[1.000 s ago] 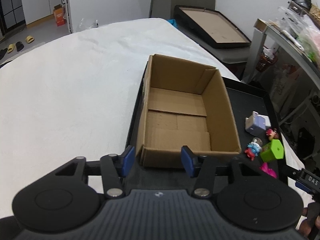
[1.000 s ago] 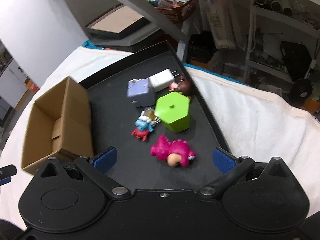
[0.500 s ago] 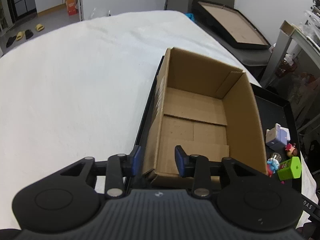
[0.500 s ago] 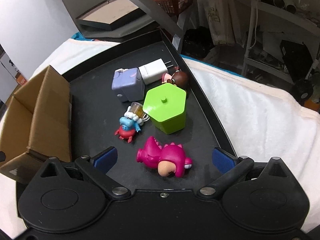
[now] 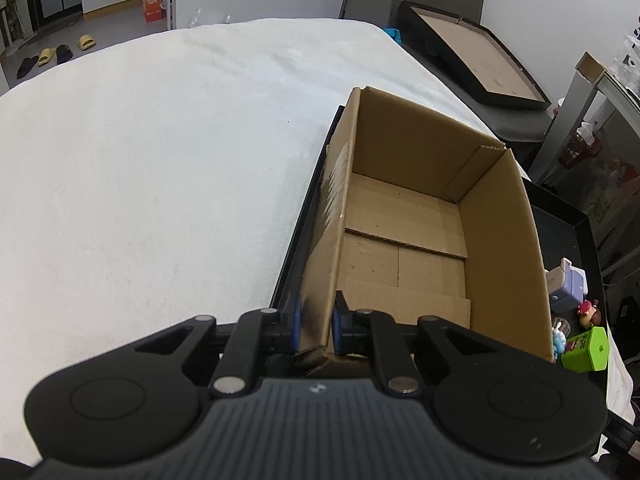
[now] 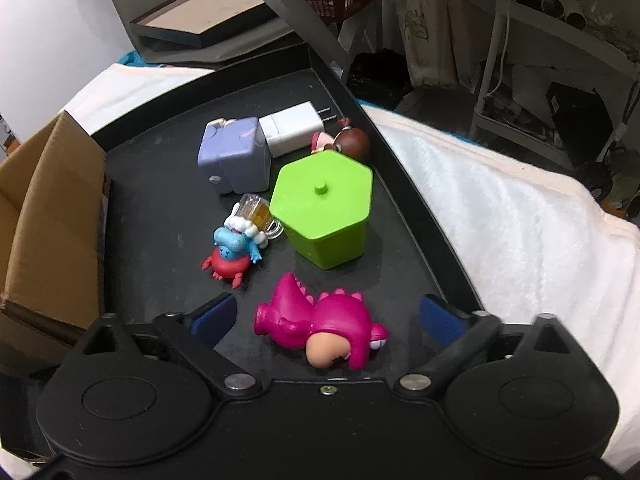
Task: Organize rigid objects
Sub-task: 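Grasp the pink dinosaur figure with the right gripper and lift it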
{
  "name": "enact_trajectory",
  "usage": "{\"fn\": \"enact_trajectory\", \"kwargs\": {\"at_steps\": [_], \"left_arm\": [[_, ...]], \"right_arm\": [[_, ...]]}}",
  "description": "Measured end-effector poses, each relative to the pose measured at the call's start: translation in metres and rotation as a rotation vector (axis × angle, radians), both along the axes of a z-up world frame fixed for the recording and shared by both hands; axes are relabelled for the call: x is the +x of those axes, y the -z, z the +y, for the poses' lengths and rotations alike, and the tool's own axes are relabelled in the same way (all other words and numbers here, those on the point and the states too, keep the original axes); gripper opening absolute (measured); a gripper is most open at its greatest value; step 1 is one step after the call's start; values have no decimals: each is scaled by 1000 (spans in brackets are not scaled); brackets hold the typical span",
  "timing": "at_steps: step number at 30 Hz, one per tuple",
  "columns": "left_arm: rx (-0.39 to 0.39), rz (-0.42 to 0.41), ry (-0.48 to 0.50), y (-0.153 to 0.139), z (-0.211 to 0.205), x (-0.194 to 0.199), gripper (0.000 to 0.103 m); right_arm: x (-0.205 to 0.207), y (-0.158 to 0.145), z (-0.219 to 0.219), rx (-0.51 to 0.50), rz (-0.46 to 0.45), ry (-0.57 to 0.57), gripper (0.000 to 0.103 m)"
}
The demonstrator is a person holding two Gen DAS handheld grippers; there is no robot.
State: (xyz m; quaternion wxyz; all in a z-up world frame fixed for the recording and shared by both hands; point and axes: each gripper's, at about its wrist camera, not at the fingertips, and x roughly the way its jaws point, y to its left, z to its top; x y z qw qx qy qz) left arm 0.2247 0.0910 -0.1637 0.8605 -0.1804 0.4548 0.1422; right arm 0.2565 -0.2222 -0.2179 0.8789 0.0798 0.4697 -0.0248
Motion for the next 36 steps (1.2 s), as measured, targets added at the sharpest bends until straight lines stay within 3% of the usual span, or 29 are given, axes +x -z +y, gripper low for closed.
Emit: {"fn": "enact_trajectory", "kwargs": {"at_steps": [1,2,13,27,36], "left_arm": [[-2,-3,1,-1,1,0,14],[-2,-5,1,-1,1,0,14],[-2,-14,49,-2,0,-6,14],[20,3,87,1,-6,-4,14],[-31,3,88,4,2,-5,14]], "right_arm": [[0,1,0,3,3,-2,68],[-2,0,0,0,-3,-2,67],[-20,-28,2,12,-65,-25,67],[-31,-77,35,-10,-145,-132,67],[-29,-98,64,-29,-181,-198,67]]}}
